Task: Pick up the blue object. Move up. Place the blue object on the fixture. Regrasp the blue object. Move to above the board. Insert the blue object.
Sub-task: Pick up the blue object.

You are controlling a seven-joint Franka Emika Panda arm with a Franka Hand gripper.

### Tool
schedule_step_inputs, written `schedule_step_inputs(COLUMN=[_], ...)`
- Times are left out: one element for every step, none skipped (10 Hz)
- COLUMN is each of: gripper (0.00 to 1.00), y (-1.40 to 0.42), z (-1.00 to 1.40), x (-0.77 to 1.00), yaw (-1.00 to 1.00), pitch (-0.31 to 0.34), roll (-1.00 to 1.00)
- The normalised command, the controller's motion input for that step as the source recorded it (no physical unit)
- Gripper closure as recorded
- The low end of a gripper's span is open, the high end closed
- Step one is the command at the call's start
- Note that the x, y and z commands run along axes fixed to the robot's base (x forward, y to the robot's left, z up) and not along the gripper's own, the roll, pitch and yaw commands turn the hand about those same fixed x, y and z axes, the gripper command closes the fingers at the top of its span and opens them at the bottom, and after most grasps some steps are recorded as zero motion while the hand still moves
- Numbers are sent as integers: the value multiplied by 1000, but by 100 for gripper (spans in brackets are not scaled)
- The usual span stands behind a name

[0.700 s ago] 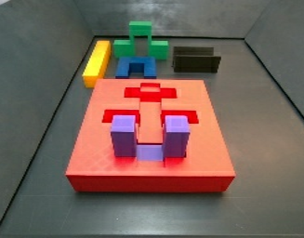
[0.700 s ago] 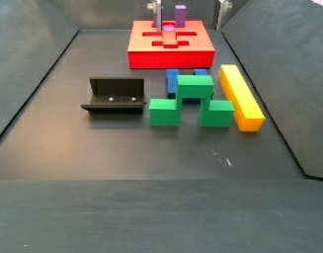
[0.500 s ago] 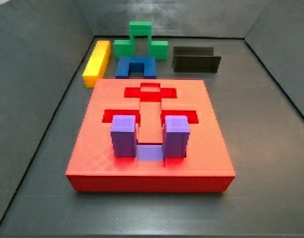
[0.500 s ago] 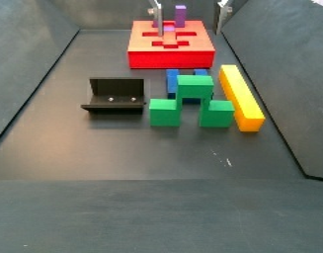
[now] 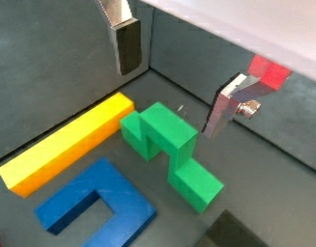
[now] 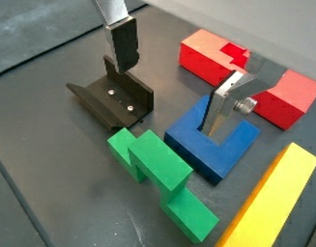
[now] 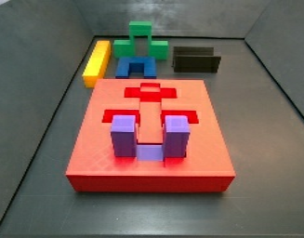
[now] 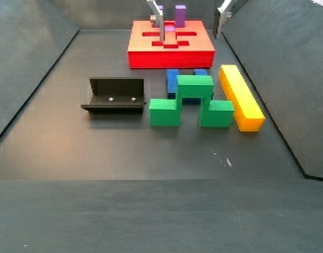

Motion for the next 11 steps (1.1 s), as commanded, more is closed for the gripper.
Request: schedule_step_inputs(gripper=[0, 0, 0, 0, 0, 0, 0, 0, 0, 0, 0], y=[-800, -920, -903, -803, -640, -451, -249, 0, 0, 0, -86], z=[-306, -274, -249, -249, -263, -309, -317, -260, -303, -366, -337], x=[0, 0, 26, 109, 143, 120, 106, 103, 223, 266, 109], yaw=[60, 26, 23, 3, 0, 0, 0, 17, 66, 97, 23], pitch=[-37, -41, -43, -51, -51, -56, -43, -16, -19, -26, -11], roll=[149, 196, 177, 81, 0, -49, -60, -43, -21, 0, 0])
